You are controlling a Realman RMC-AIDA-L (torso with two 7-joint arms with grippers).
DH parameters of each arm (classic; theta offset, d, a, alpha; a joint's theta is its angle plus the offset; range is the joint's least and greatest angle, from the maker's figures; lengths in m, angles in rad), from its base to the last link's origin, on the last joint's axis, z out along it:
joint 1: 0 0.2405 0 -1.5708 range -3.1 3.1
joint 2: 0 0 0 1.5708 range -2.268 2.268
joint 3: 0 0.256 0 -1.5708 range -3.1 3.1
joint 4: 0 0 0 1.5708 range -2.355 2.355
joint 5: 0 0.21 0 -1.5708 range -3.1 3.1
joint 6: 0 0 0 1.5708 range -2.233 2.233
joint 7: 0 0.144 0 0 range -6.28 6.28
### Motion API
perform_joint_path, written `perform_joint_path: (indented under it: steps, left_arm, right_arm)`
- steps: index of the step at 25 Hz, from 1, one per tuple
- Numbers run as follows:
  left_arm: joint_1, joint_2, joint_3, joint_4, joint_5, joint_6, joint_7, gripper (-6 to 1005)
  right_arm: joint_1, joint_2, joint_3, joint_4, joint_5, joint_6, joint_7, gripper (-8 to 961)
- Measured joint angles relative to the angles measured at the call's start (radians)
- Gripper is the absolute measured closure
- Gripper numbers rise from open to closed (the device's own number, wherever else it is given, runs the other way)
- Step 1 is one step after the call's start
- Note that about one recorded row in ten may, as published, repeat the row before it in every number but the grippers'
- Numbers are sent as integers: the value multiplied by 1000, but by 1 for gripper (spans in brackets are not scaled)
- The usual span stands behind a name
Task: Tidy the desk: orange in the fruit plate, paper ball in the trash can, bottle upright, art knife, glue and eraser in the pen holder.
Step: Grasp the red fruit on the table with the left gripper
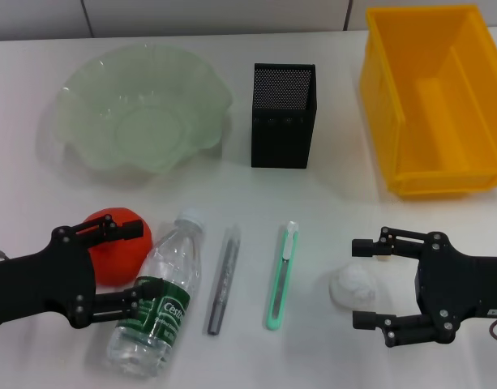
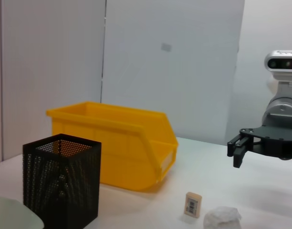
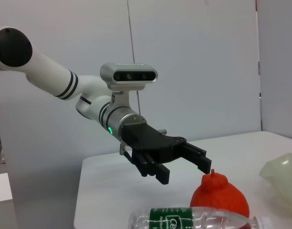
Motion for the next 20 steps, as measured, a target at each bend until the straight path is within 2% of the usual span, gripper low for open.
perform_joint_path:
  steps: [9,12,14,17,20]
  left_arm:
    - [9,-1,-33,0,0,-1,1,164]
    - [12,-1,-64,-2,0,-2,3,166]
    - [11,-1,-127,-23,-1,-13,13,168]
    - [4,3,-202,-89,-2,-93,19,170]
    - [2,3,-199,-130,5,-174,20,173]
  right_arm:
    - [-2,0,8,0,0,-8,-1,115]
    - [-6,0,8,0,0,-6,-1,117]
    - [-8,0,8,0,0,-5,-1,117]
    - [-14,0,9,0,0,-7,-2,118]
    - [-17,-1,10,-1,1,-10,-2,120]
